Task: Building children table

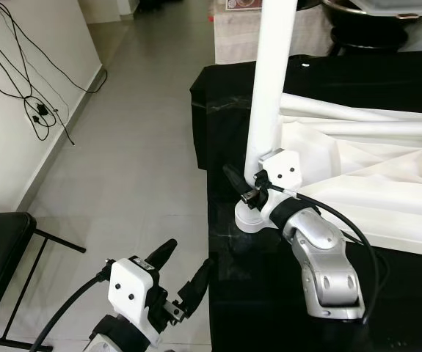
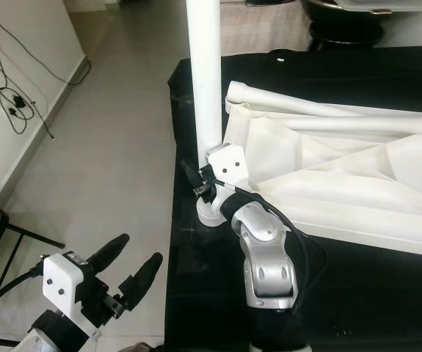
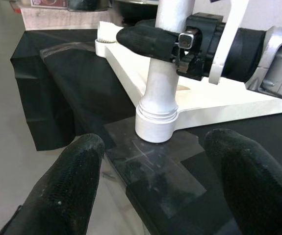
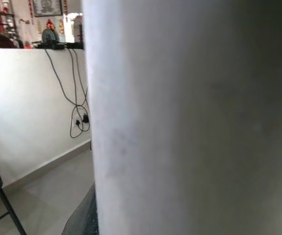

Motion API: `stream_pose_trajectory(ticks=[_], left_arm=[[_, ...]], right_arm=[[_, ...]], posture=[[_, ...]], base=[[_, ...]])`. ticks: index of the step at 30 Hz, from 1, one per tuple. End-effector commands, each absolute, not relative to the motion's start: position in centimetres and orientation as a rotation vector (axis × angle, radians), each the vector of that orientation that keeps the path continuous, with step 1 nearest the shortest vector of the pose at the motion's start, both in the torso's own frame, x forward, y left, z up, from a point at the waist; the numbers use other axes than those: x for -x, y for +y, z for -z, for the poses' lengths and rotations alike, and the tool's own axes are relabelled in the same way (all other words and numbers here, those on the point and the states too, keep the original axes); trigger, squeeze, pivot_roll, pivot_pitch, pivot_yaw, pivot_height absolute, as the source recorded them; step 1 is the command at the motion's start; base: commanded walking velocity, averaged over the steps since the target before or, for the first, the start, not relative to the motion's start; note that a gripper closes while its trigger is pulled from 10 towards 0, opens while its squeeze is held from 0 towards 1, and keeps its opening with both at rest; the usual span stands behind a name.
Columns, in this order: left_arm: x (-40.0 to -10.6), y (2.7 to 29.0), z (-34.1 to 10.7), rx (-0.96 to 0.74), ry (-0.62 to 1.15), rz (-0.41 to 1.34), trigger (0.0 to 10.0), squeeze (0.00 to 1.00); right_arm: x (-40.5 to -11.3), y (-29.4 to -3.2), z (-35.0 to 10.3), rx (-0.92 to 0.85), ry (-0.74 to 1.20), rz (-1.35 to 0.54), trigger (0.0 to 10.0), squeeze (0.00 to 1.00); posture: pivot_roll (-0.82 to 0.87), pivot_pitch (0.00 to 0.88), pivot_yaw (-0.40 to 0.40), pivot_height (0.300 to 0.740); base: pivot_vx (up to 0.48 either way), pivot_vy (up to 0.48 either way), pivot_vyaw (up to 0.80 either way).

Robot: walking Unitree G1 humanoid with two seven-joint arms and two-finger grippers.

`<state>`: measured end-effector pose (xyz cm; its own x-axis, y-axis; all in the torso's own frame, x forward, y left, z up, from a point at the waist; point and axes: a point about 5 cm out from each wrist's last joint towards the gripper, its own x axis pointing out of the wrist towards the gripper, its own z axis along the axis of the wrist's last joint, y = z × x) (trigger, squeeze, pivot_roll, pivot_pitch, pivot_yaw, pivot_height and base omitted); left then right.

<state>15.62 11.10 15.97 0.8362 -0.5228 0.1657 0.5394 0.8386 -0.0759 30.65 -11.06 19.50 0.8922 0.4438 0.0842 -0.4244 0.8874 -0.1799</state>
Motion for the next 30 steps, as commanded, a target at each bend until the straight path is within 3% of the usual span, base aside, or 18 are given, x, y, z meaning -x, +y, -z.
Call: stream_pose_trajectory(ticks=[1,4,5,6,8,9,13,15,24,25,27,28,30], left_arm=[[-15.6,11.2,-15.5,0.122,-0.12,0.558,10.0,0.0],[-15.6,11.2,-15.5,0.123,-0.121,0.554,10.0,0.0],[-15.6,11.2,-15.4,0.124,-0.12,0.554,10.0,0.0],[-15.5,11.1,-15.4,0.126,-0.118,0.558,10.0,0.0],[-15.5,11.1,-15.4,0.126,-0.118,0.558,10.0,0.0],[-15.5,11.1,-15.3,0.127,-0.116,0.561,10.0,0.0],[-15.4,10.9,-15.3,0.13,-0.114,0.564,10.0,0.0],[-15.4,10.9,-15.3,0.13,-0.114,0.564,10.0,0.0],[-15.0,11.0,-15.6,0.132,-0.11,0.563,10.0,0.0],[-14.9,11.0,-15.6,0.132,-0.108,0.564,10.0,0.0],[-14.8,11.0,-15.6,0.132,-0.107,0.565,10.0,0.0],[-14.8,10.9,-15.6,0.132,-0.106,0.565,10.0,0.0],[-14.6,10.9,-15.7,0.132,-0.104,0.566,10.0,0.0]], right_arm=[[-31.0,-12.8,-17.6,0.199,-0.018,-0.365,0.0,0.0],[-30.9,-12.3,-17.7,0.189,-0.018,-0.381,0.0,0.0],[-30.8,-11.8,-17.8,0.174,-0.015,-0.403,5.8,0.0],[-31.2,-11.2,-18.7,0.171,-0.061,-0.491,10.0,0.0],[-31.2,-11.2,-18.7,0.171,-0.061,-0.491,10.0,0.0],[-31.6,-10.7,-19.7,0.142,-0.097,-0.621,10.0,1.0],[-32.6,-10.8,-22.1,0.105,-0.167,-0.859,10.0,1.0],[-32.6,-10.8,-22.1,0.105,-0.167,-0.859,10.0,1.0],[-33.3,-9.4,-23.1,0.217,-0.142,-1.289,10.0,1.0],[-33.4,-9.0,-23.3,0.213,-0.135,-1.336,10.0,0.09],[-33.5,-8.7,-23.5,0.209,-0.132,-1.361,10.0,0.09],[-33.7,-8.5,-23.7,0.207,-0.128,-1.391,10.0,0.0],[-34.3,-8.1,-23.8,0.212,-0.113,-1.44,10.0,0.0]], posture=[[-0.01,0.167,0.038,0.74],[-0.01,0.165,0.039,0.74],[-0.01,0.164,0.039,0.74],[-0.01,0.164,0.039,0.74],[-0.01,0.164,0.039,0.74],[-0.01,0.163,0.039,0.74],[0.0,0.165,0.035,0.74],[0.0,0.165,0.035,0.74],[0.02,0.185,0.04,0.74],[0.02,0.188,0.043,0.74],[0.02,0.188,0.043,0.74],[0.03,0.191,0.043,0.74],[0.03,0.195,0.043,0.74]], base=[[0.0,0.0,0.0],[0.0,0.0,0.0],[0.0,0.0,0.0],[0.0,0.0,0.0],[0.0,0.0,0.0],[0.0,0.0,0.0],[0.0,0.0,0.0],[0.0,0.0,0.0],[0.0,0.0,0.0],[0.0,0.0,0.0],[0.0,0.0,0.0],[0.0,0.0,0.0],[0.0,0.0,0.0]])
